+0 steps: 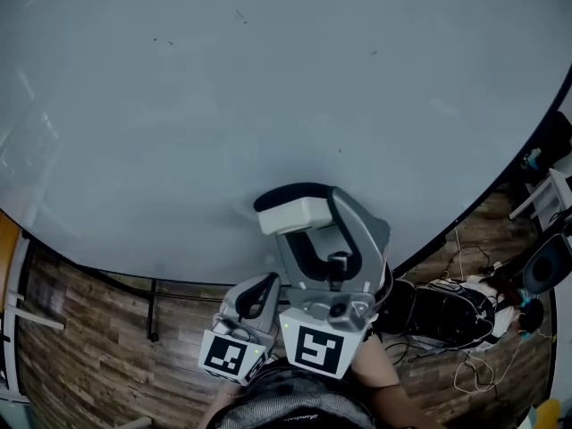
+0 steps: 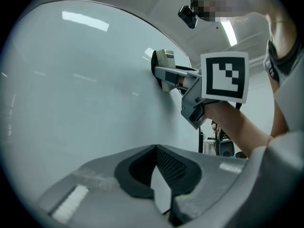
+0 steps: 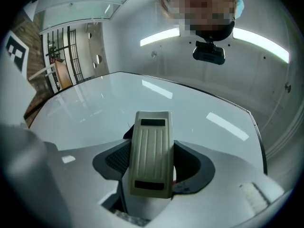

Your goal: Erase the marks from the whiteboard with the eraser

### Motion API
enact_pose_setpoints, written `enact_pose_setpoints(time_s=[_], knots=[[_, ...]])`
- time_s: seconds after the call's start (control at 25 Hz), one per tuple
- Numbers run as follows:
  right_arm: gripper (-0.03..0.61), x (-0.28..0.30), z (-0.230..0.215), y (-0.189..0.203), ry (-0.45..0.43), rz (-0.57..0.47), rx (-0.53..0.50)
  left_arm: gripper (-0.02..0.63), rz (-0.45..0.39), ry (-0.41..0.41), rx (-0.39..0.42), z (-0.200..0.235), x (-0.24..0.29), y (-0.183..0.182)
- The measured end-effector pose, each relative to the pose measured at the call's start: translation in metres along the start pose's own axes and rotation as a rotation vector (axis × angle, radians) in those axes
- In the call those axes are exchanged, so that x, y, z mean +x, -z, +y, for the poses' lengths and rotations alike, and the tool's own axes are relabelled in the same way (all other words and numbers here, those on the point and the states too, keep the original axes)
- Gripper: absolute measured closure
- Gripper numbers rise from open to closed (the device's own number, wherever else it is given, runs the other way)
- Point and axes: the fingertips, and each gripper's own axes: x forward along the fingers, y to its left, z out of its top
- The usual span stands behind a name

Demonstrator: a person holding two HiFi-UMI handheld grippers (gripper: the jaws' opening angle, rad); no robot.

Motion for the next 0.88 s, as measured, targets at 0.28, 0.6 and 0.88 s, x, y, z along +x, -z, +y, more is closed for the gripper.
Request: enact_pose_setpoints(time_s=[0.28,0.6,0.88], knots=[[0.314,-0.006,-0.022,0.010,0.026,0.025,0.071,0.615,0.008,0.036,-0.003,-0.010,0.010,0.001],[0.316,-0.013,0.014,0.023,0.024,0.046,0.015,0.615,0.032,0.003,-0.012,0.001,-0.001,0.011],[0.316,-0.034,0.075,0.050,-0.082,0.104,-0.001,0.615,0.052,-0.019,-0.021,0.008,-0.015,0.021]])
